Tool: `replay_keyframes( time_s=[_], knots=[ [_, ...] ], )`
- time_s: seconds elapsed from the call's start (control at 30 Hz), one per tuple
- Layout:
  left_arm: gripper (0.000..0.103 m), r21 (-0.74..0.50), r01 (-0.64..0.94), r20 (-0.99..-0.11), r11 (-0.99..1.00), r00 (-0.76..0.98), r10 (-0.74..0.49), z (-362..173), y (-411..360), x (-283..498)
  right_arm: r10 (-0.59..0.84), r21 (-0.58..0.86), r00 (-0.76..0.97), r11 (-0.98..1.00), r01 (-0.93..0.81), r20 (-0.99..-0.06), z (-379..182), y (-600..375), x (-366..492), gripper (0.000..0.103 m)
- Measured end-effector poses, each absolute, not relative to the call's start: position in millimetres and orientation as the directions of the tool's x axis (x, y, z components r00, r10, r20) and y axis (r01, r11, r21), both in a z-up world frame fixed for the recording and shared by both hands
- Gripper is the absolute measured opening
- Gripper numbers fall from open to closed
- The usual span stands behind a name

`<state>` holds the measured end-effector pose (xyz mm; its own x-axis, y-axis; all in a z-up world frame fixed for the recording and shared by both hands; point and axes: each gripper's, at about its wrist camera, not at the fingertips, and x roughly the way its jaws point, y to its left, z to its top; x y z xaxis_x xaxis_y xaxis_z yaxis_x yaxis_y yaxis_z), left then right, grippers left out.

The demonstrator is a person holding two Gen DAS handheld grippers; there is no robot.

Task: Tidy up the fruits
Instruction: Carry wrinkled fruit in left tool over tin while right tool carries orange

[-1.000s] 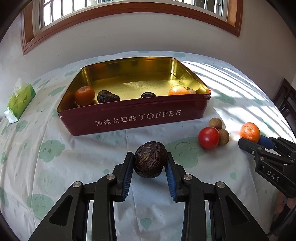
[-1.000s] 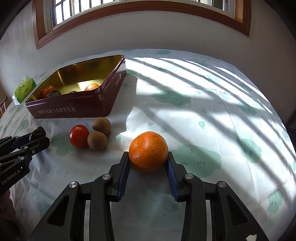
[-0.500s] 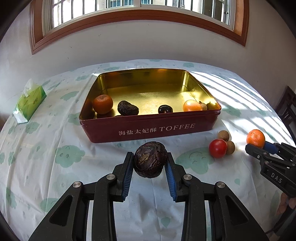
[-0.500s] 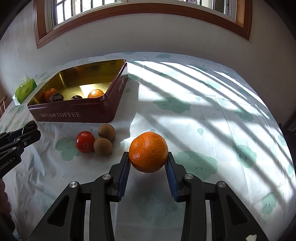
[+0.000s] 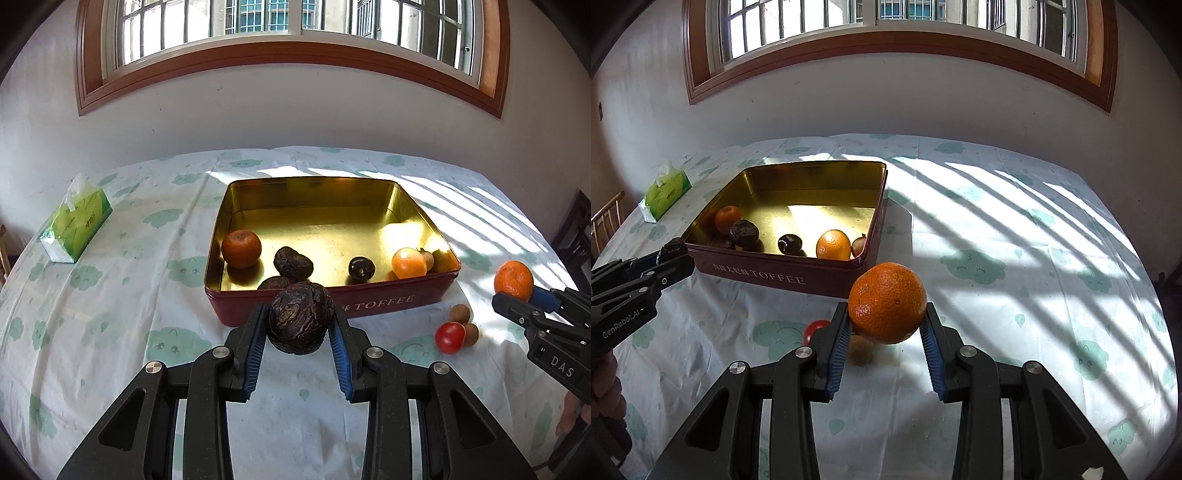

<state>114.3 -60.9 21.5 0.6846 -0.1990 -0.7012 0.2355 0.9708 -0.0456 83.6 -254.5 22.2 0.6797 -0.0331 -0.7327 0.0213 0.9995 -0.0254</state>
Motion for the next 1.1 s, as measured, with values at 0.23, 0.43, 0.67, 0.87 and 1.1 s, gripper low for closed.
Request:
replay_keyframes(
  time_s=[0.23,0.43,0.67,0.87,1.1],
  knots=[
    [0.035,-0.06,0.197,-0.695,0.979,0.696,-0.182,28,-46,137,0.008,-0.01,0.693,1.0,-0.022,-0.721,31,-235,107,0.035],
    [0.035,-0.061,0.179,-0.705,0.982,0.688,-0.17,23,-42,160,0.044,0.001,0.685,0.998,-0.064,-0.727,29,-218,133,0.035],
    [0.035,-0.043,0.18,-0.722,0.983,0.674,-0.156,10,-45,182,0.06,-0.012,0.658,0.995,-0.104,-0.751,16,-199,165,0.035],
    [0.035,-0.027,0.188,-0.734,0.982,0.663,-0.147,-1,-48,191,0.064,-0.017,0.638,0.993,-0.121,-0.768,6,-193,181,0.035],
    [0.035,-0.023,0.192,-0.742,0.981,0.655,-0.146,-9,-48,197,0.065,-0.022,0.624,0.991,-0.131,-0.778,-3,-188,191,0.035]
  ],
)
